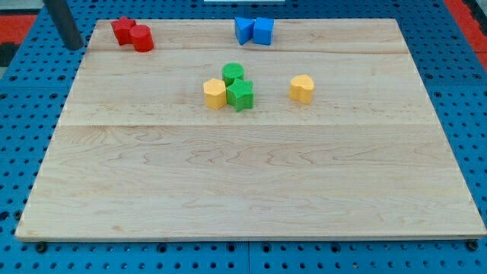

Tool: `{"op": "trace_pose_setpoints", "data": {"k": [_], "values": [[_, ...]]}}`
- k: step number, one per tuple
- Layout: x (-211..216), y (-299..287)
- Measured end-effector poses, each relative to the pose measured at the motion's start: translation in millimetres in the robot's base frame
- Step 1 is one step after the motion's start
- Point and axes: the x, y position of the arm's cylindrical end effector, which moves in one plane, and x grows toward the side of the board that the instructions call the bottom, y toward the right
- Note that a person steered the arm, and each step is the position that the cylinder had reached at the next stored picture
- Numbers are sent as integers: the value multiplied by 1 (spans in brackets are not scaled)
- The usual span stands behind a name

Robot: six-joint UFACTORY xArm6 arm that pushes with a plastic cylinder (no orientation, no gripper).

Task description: Push the red blocks towards the hexagon

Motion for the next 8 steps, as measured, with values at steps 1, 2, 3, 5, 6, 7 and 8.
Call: {"op": "trace_pose_setpoints", "data": {"k": [1,2,3,5,6,7,8], "values": [[-38,9],[-56,34],[-44,67],[-39,125],[-24,138],[-34,136],[-49,131]]}}
